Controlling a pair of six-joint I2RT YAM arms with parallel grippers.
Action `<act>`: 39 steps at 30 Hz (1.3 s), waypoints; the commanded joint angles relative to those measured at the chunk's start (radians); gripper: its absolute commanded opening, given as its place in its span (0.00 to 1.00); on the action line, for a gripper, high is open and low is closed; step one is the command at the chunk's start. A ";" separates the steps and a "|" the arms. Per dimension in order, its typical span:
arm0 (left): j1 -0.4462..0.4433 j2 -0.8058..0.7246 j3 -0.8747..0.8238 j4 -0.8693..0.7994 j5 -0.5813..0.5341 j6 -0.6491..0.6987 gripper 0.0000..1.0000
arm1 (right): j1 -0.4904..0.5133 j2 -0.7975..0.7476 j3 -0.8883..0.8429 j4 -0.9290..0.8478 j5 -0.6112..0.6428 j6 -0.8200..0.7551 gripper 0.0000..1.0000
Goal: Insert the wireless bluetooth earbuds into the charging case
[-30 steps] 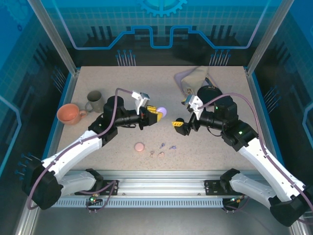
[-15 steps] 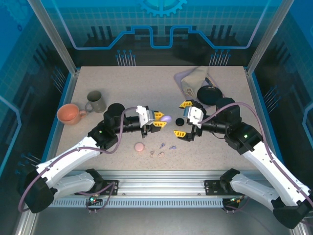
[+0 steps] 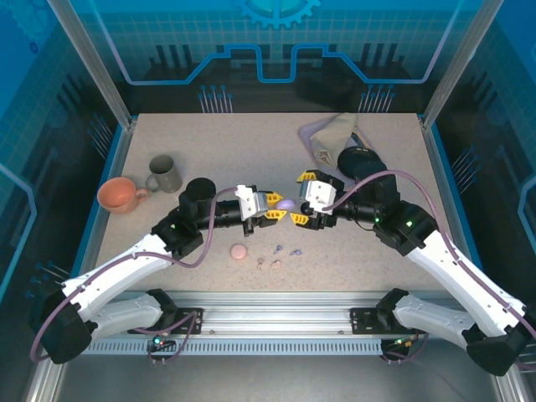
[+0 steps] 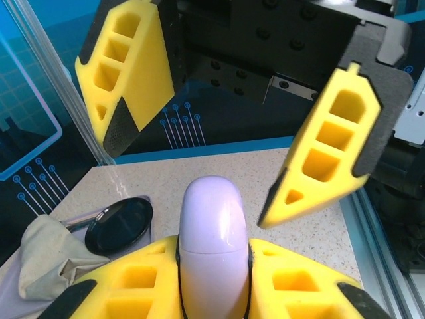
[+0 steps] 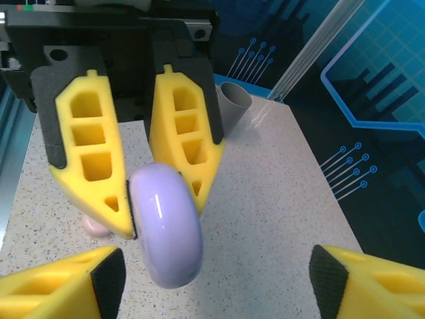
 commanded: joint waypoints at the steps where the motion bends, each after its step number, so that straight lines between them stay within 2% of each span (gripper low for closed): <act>1: -0.008 -0.008 0.008 -0.011 -0.004 0.031 0.00 | 0.011 0.011 0.042 0.014 0.021 -0.015 0.74; 9: -0.015 -0.006 0.010 -0.020 -0.005 0.030 0.00 | 0.010 0.033 0.070 0.013 0.071 -0.019 0.68; 25: -0.019 -0.006 0.014 -0.031 0.001 0.032 0.00 | -0.025 0.032 0.086 0.007 0.100 -0.003 0.69; 39: -0.028 -0.005 0.023 -0.045 0.007 0.037 0.00 | -0.053 0.034 0.080 0.040 0.071 0.046 0.69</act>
